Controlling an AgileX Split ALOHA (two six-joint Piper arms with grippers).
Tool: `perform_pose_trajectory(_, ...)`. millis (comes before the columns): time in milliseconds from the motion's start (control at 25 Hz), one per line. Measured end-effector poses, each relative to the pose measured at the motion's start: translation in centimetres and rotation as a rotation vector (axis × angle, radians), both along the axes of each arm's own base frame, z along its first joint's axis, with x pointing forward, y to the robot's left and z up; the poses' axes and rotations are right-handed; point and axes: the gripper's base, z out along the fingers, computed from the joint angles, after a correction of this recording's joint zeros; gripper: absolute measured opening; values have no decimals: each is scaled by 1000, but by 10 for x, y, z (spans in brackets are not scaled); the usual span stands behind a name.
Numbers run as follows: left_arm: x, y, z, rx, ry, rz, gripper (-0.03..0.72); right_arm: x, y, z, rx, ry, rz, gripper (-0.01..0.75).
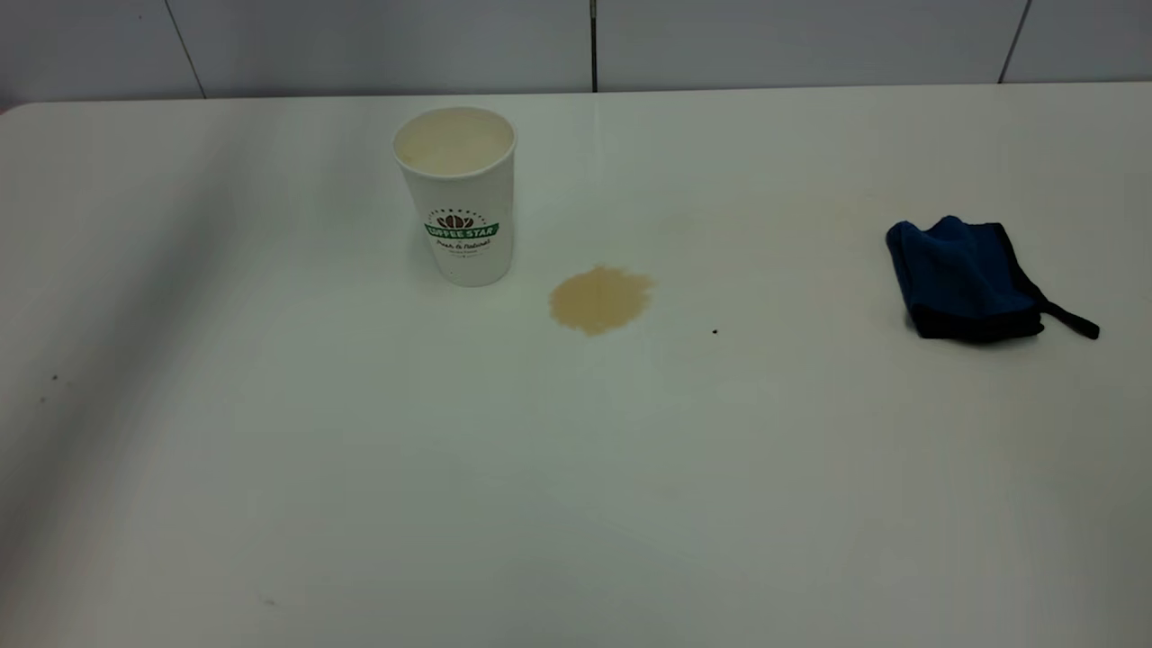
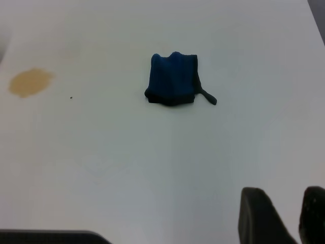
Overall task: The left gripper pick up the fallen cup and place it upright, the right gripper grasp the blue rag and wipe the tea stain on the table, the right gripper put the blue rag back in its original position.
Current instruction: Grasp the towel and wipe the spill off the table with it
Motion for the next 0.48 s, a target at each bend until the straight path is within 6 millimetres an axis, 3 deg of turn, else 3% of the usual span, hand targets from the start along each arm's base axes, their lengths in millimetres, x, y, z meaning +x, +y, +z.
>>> perform_pose_trajectory(280, -36, 25, 63, 107, -89, 187, 307, 0, 0, 0, 0, 0, 0, 238)
perform_pose_trajectory(480, -96, 40, 86, 144, -48, 206, 236, 0, 0, 0, 0, 0, 0, 238)
